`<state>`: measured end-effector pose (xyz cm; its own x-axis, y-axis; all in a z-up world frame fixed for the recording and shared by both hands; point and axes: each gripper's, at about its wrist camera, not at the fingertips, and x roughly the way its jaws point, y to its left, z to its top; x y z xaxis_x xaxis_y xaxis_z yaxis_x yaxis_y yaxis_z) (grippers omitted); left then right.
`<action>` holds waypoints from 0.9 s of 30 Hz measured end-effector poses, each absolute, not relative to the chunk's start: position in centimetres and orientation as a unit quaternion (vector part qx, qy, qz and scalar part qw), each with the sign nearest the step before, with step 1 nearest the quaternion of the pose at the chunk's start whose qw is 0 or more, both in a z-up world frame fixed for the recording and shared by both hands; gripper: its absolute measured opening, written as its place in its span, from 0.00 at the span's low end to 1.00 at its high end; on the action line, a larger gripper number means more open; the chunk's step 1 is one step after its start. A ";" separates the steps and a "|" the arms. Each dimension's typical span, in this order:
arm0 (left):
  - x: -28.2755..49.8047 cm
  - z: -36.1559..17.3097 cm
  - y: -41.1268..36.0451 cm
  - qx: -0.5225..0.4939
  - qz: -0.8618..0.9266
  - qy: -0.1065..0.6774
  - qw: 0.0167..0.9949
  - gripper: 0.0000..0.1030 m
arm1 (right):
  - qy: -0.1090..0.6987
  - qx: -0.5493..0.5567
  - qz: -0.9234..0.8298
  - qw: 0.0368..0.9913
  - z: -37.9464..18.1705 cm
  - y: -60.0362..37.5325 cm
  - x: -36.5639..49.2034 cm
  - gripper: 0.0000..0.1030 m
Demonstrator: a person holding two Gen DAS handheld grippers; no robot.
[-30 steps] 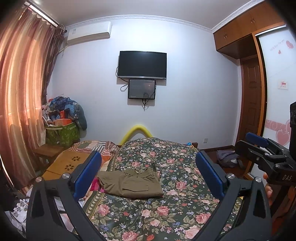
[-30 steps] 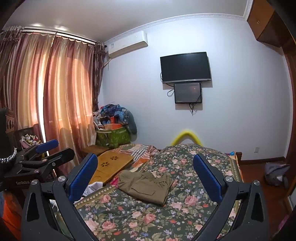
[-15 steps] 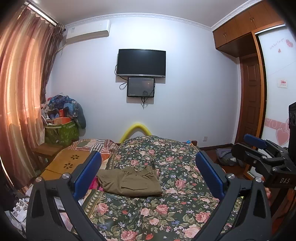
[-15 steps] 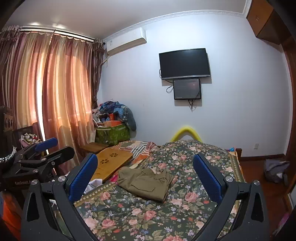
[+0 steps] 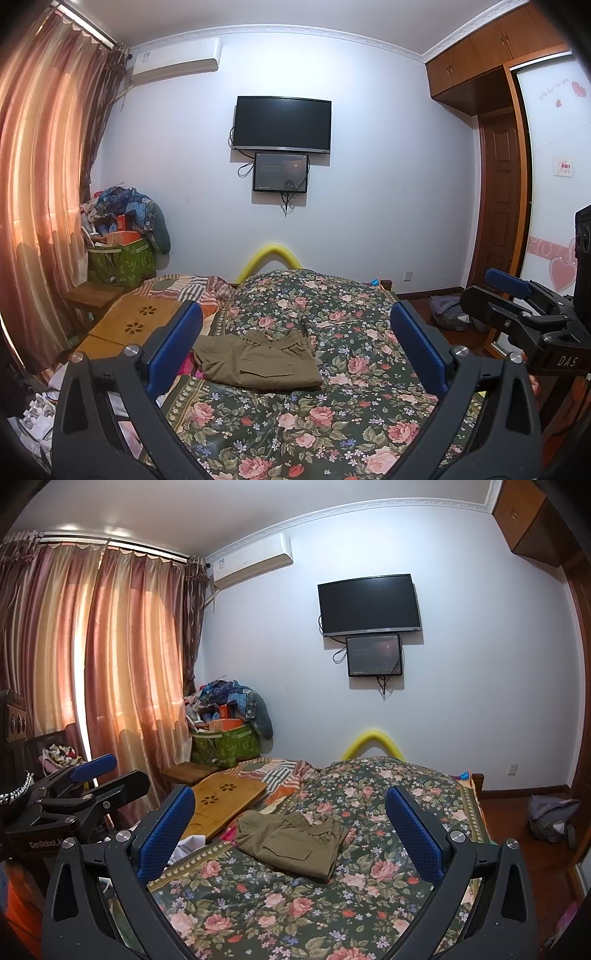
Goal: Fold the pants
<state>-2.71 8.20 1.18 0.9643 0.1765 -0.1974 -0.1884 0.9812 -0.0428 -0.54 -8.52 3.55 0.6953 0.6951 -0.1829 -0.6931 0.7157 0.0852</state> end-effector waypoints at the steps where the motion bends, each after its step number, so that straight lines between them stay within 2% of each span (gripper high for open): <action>1: -2.7 1.1 8.2 -0.030 0.093 0.097 0.991 1.00 | 0.102 0.006 0.377 0.920 3.5 -8.5 -0.5 1.00; 27: -2.8 1.1 7.8 -0.036 0.092 0.097 0.990 1.00 | 0.100 0.008 0.381 0.919 3.4 -8.4 -0.4 1.00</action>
